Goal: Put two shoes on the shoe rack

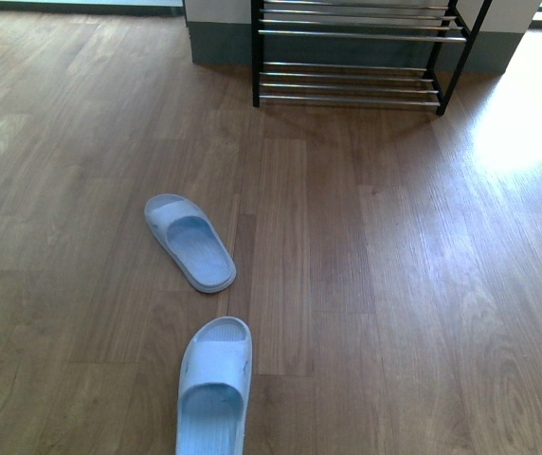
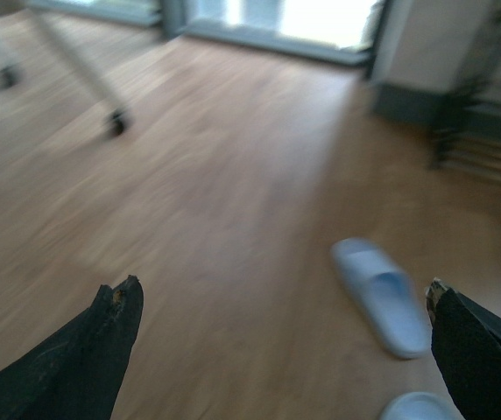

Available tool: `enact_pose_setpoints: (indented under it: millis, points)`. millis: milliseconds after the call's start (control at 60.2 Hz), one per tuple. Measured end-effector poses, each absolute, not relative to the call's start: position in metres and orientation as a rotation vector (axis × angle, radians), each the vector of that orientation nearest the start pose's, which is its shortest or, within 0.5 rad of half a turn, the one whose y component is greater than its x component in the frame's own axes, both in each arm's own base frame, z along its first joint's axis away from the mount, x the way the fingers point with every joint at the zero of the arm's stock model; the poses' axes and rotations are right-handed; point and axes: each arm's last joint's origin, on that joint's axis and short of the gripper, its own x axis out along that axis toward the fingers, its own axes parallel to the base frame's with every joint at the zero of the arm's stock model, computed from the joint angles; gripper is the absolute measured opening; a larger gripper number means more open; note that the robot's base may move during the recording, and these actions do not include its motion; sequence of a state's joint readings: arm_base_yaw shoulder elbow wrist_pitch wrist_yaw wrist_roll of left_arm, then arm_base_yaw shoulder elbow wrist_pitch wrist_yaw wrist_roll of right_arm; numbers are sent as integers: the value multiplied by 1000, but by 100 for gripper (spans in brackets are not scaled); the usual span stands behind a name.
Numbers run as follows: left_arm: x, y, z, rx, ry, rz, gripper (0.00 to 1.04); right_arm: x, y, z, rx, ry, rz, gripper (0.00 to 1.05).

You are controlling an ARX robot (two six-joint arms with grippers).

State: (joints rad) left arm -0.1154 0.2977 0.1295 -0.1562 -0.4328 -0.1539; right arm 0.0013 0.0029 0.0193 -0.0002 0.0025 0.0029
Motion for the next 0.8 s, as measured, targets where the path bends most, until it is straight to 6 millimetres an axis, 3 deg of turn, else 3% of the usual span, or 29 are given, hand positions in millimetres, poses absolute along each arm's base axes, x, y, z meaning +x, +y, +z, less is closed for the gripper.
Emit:
enact_pose_setpoints:
  millis: [66,150,233,482,798]
  points:
    - [146,-2,166,-27,417,460,95,97,0,170,3,-15,0,96]
    - [180,-11,148,4,562,358,95,97,0,170,3,-16,0,96]
    - [211,-23,112,74,761,259,95,97,0,170,3,-16,0,96]
    - [258,-48,20,206,1106,-22,95,97,0,170,3,-16,-1,96]
    - [295,-86,-60,319,1220,-335,95,97,0,170,3,-16,-1,96]
